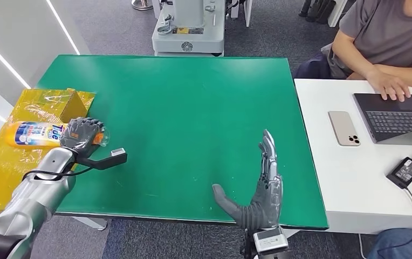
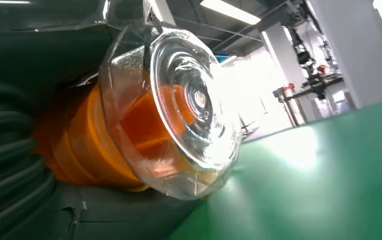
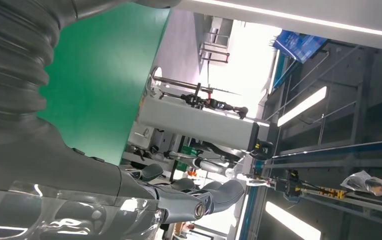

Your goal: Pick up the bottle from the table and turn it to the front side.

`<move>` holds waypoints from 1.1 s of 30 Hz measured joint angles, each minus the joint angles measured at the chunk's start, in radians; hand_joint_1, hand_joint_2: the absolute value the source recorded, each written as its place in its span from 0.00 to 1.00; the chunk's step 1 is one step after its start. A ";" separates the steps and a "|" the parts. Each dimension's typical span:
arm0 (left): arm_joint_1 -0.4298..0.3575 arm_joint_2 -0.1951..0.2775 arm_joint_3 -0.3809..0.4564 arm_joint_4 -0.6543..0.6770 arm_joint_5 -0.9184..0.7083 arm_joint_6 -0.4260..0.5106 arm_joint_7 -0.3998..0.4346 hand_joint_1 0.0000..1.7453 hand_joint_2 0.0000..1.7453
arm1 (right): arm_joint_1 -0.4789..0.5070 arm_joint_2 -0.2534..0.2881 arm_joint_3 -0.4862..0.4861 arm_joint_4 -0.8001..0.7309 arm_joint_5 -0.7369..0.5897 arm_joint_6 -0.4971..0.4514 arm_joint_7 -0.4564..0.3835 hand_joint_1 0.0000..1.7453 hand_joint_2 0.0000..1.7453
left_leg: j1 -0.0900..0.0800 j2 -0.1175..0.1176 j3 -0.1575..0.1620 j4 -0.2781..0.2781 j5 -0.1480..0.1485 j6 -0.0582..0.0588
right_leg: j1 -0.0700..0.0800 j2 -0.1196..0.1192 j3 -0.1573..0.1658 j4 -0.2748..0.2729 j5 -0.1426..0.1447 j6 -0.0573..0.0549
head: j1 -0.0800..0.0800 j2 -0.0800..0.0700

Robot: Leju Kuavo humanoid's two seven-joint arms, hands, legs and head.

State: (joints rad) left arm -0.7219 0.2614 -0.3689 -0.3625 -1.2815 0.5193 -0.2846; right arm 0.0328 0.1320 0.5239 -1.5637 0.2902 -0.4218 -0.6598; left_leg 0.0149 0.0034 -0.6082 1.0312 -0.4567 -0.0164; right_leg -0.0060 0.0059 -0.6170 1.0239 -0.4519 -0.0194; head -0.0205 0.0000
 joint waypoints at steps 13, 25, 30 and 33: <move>0.047 -0.050 0.000 0.028 -0.024 -0.011 -0.031 0.87 1.00 | -0.008 0.007 -0.002 -0.010 0.016 0.020 0.014 0.00 1.00 | 0.000 0.000 0.000 0.000 0.000 0.000 | 0.000 -0.001 0.000 0.000 0.000 0.000 | 0.000 0.000; 0.046 -0.054 0.001 0.042 -0.058 -0.123 0.004 0.00 1.00 | -0.031 0.014 -0.002 -0.003 0.012 0.046 0.019 0.00 1.00 | 0.000 -0.001 0.000 0.000 0.000 0.000 | 0.000 -0.001 0.001 0.000 0.000 0.000 | 0.000 0.000; 0.045 -0.050 0.004 0.042 -0.056 -0.123 0.017 0.00 1.00 | -0.037 0.015 -0.002 0.002 0.011 0.048 0.017 0.00 1.00 | 0.000 -0.001 0.001 0.000 0.000 0.000 | 0.000 -0.001 0.001 0.000 0.000 0.000 | 0.000 0.000; 0.046 -0.043 0.007 0.042 -0.051 -0.111 0.024 0.00 1.00 | -0.040 0.016 -0.002 0.007 0.010 0.049 0.017 0.00 1.00 | 0.000 -0.001 0.001 0.000 0.000 0.000 | 0.000 -0.001 0.002 0.000 0.000 0.000 | 0.000 0.000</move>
State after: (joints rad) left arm -0.6755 0.2189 -0.3622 -0.3204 -1.3325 0.4087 -0.2607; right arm -0.0075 0.1476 0.5219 -1.5567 0.3007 -0.3732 -0.6428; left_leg 0.0151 0.0025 -0.6072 1.0310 -0.4565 -0.0165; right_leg -0.0059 0.0047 -0.6154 1.0243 -0.4518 -0.0195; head -0.0206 0.0000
